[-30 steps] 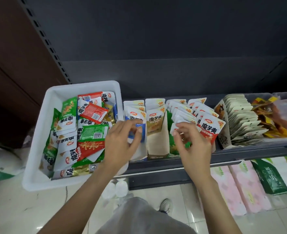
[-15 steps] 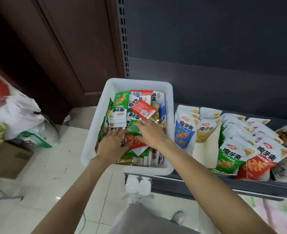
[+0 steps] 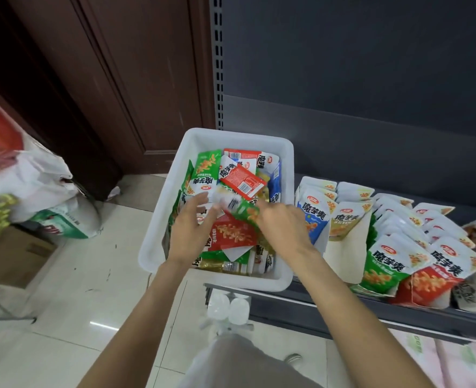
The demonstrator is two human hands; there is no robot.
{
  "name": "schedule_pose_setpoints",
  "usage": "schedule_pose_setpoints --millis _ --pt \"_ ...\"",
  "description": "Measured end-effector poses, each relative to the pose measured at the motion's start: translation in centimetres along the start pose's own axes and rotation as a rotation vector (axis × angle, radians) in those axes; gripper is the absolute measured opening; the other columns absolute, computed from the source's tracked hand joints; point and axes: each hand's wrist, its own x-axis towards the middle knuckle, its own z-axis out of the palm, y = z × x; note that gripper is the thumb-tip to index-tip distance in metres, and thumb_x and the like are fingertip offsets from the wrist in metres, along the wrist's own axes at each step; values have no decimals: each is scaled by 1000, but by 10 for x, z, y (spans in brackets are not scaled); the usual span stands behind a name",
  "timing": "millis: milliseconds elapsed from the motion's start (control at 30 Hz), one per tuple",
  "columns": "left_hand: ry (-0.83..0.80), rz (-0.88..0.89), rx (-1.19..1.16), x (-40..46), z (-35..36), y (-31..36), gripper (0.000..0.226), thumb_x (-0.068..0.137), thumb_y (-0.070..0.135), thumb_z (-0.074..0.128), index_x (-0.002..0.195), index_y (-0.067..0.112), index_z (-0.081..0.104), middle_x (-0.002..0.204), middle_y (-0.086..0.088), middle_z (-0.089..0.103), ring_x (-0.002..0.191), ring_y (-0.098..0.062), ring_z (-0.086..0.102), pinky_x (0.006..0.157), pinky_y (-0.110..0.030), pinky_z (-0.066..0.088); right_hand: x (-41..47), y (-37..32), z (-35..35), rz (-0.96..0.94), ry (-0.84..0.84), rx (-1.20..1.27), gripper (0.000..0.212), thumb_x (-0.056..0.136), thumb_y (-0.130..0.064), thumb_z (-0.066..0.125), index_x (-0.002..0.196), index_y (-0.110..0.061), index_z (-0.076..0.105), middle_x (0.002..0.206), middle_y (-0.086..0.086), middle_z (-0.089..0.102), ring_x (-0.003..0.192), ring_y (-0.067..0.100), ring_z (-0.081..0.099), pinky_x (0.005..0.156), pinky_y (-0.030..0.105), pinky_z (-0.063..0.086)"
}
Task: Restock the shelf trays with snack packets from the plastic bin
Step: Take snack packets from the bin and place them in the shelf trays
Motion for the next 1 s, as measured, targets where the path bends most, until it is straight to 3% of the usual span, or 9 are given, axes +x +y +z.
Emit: schedule_pose_setpoints --millis 133,200,267,367,533,667,800,900,1000 --pt "-29 -112 -408 -15 3 35 42 89 37 58 129 28 49 127 11 53 113 -6 52 85 -12 42 -27 17 -5 462 190 859 16 91 -6 56 100 -13 67 89 -1 71 80 8 66 72 26 53" --pt "-164 -176 -588 -20 7 50 40 87 36 61 126 30 53 121 8 61 110 -10 58 91 -21 46 -37 20 -6 513 128 1173 20 91 0 55 92 -16 66 89 -6 69 79 -2 64 73 19 52" --pt "-235 -157 -664 -24 12 63 33 87 28 61 120 29 58 105 4 68 100 -11 65 86 -25 52 -46 22 -8 525 86 1311 20 91 2 53 89 -14 65 86 0 70 79 6 65 72 23 53" --pt "-263 -46 -614 -28 22 78 37 85 10 64 119 21 56 98 -1 69 87 -9 68 73 -23 55 -57 29 -9 547 89 1349 21 90 1 55 86 -17 65 80 0 69 79 13 65 72 29 54" --pt "-357 69 -502 -34 40 89 43 80 1 69 108 30 54 91 -5 68 76 -14 71 63 -27 56 -78 40 -18 522 190 1234 23 88 -18 65 108 -22 54 93 -15 65 84 -6 62 74 14 50" --pt "-406 207 -285 -46 63 99 51 80 10 72 106 45 47 91 4 65 78 -10 68 65 -32 57 -100 59 -31 525 352 1110 29 86 -16 67 107 -25 49 87 -16 69 78 -2 65 69 16 51" --pt "-417 425 -124 -59 88 120 47 82 15 71 110 40 44 86 20 56 75 -2 61 65 -14 51 -128 82 -40 571 504 1011 33 83 -14 70 95 -34 47 83 -19 70 78 1 66 67 18 50" --pt "-441 550 -71 -66 110 137 45 83 21 71 118 34 46 88 21 56 80 -4 62 71 -22 55 -152 95 -51 615 672 923 38 83 -12 71 95 -36 44 79 -16 67 78 -1 65 65 13 49" --pt "-472 602 -43 -66 134 145 47 85 26 68 124 33 43 96 17 60 88 0 60 78 -33 55 -175 111 -53 679 821 825 38 84 -13 69 97 -39 44 94 -14 65 86 -3 64 73 11 49"
